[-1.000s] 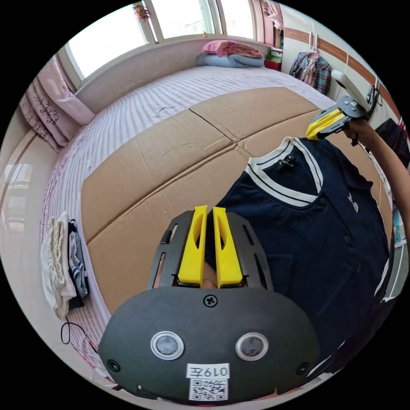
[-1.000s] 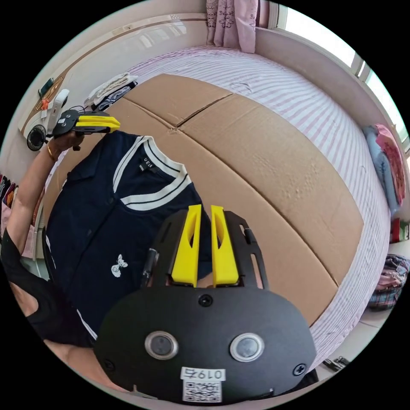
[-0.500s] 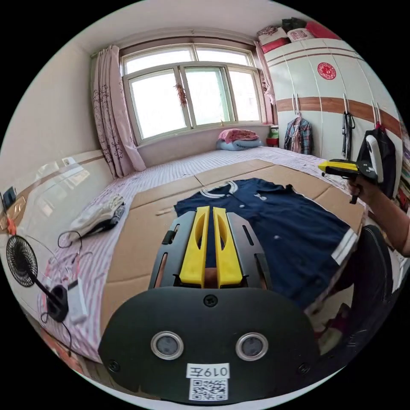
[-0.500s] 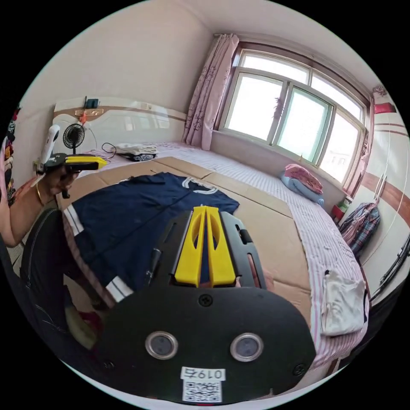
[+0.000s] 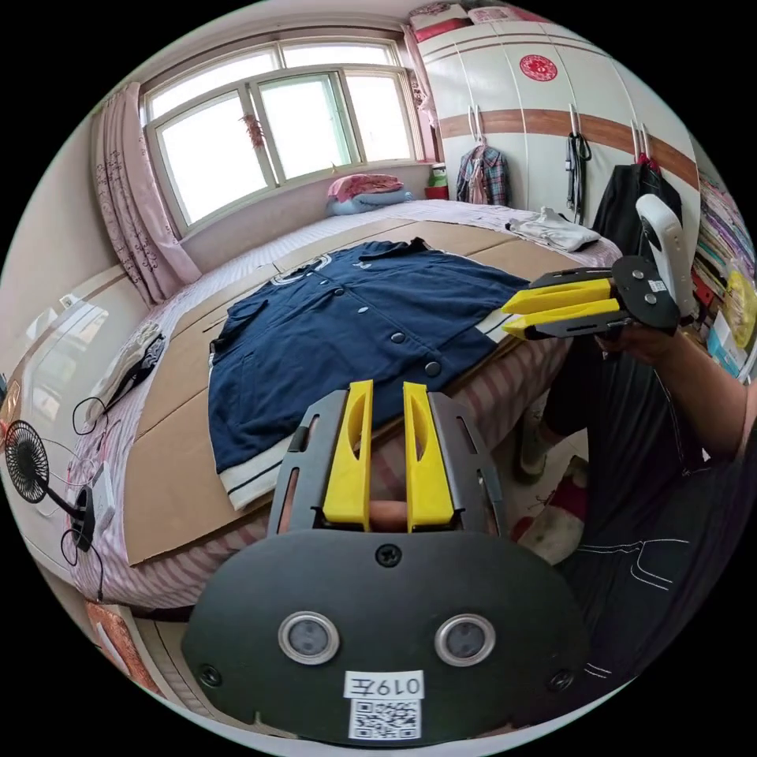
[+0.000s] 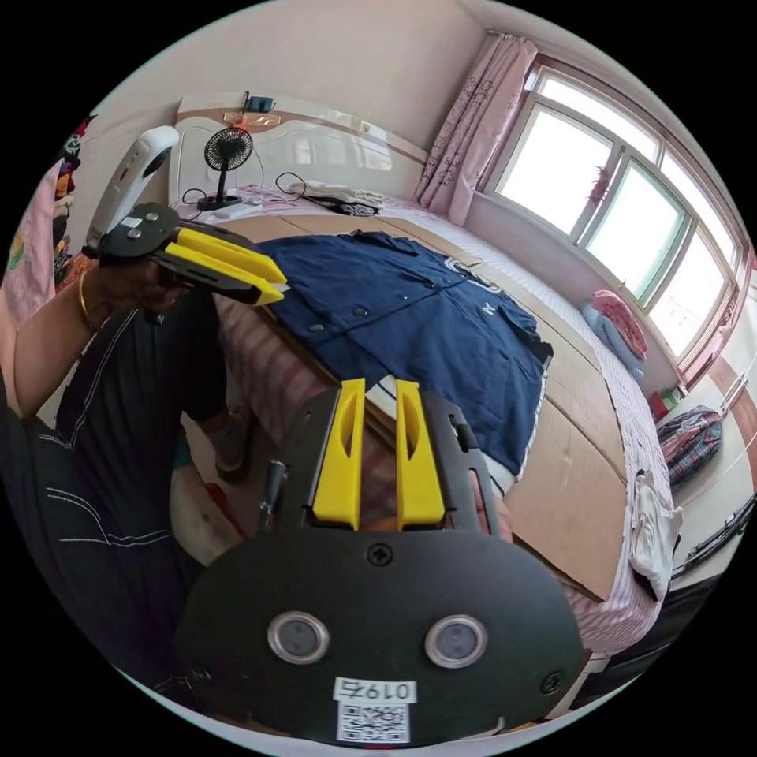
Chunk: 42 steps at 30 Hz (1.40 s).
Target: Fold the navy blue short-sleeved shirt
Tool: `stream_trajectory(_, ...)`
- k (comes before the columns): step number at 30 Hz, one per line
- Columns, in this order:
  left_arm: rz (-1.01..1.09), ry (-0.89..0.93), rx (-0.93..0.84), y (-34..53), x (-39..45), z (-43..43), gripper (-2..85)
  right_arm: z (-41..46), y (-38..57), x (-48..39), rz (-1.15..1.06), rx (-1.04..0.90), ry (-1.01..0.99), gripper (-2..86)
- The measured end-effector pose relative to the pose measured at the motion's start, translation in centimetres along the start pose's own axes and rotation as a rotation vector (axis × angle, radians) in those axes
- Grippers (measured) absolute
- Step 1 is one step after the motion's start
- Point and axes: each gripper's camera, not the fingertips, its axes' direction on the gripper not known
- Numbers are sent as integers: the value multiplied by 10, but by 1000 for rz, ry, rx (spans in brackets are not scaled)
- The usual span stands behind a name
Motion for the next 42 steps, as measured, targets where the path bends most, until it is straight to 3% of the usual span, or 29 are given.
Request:
stream_trajectory(9, 51, 9, -82, 28, 55, 12, 40, -3, 49, -69, 13, -33, -31, 59)
stream_trajectory(17, -30, 34, -111, 49, 71, 7, 25, -17, 76, -118, 23, -41, -98, -1)
stream_trajectory(21, 66, 51, -52, 62, 96, -11, 40, -36, 90, -150, -49, 38, -15, 15)
stream_trajectory(23, 136, 40, -64, 67, 109, -12, 52, -38, 95, -170, -107, 16, -14, 52)
stream_trajectory(31, 261, -61, -126, 78, 142, -1, 42, -35, 101, -225, -167, -15, 38, 53)
stream_trajectory(42, 79, 97, -108, 87, 124, -4, 11, -29, 87, -287, -293, -15, 108, 79)
